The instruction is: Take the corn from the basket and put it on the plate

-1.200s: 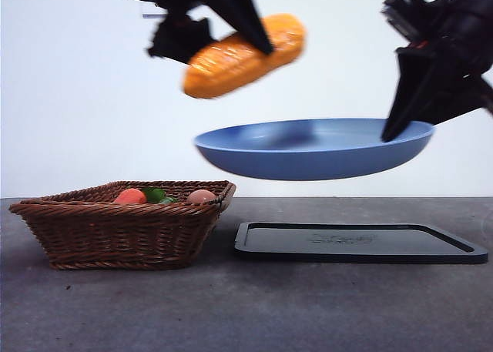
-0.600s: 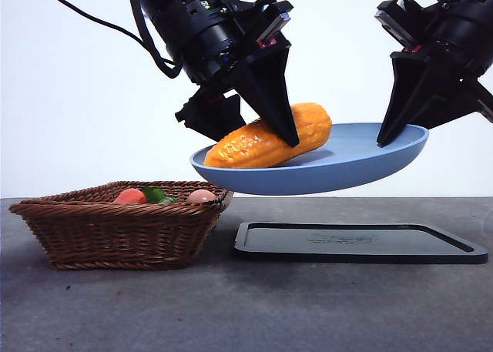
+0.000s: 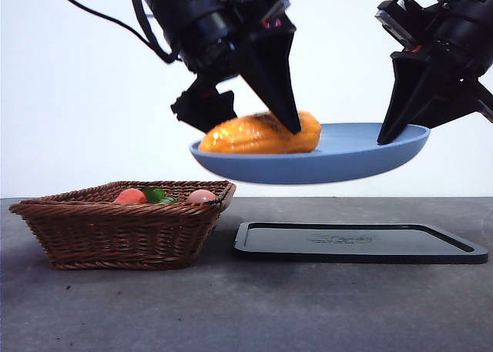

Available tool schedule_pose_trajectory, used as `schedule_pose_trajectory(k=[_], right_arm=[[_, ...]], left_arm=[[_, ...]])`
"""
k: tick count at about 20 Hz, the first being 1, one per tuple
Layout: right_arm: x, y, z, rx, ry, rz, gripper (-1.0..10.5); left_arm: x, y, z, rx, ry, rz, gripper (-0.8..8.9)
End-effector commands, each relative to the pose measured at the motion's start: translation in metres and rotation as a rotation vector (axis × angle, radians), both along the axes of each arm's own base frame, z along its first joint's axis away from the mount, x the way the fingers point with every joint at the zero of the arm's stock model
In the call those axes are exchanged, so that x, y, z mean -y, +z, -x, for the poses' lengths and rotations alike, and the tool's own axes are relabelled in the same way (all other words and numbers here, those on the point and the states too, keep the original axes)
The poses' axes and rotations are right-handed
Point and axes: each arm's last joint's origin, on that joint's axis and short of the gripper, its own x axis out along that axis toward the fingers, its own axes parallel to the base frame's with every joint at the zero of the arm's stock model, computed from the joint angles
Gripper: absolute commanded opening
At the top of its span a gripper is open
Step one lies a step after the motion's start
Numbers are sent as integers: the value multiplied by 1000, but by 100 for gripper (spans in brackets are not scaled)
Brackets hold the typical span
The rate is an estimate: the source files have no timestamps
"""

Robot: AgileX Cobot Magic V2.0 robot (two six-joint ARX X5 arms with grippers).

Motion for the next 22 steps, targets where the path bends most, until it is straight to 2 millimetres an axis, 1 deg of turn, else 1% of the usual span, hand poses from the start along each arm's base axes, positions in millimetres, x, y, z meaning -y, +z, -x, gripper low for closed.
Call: schedule_pose_trajectory(k=[1,6,9,13,17,20,22], right_arm=[[-2,2,-3,4,3,-19,3],[-1,1,-5,-6,-11,-21,3],[6,-6,-13,-17,-46,-22,3],[24,-20,-30,-26,-122,-23,3],[44,-41,-53,-25,-197,-26,3],[54,-57,-68,-40,-229,-24,3],[59,-66,-79,-37,-246,-25,3]], left_arm=[[7,14,-3,22,-6,15,342],[6,48,-3,58,-20,36,342],[2,67,-4,70,-14,44,342],[-7,93,-5,91,7,59,339],[-13,112,-3,106,18,71,339],[-15,122,-1,120,18,82,339],[-15,124,0,121,18,84,339]])
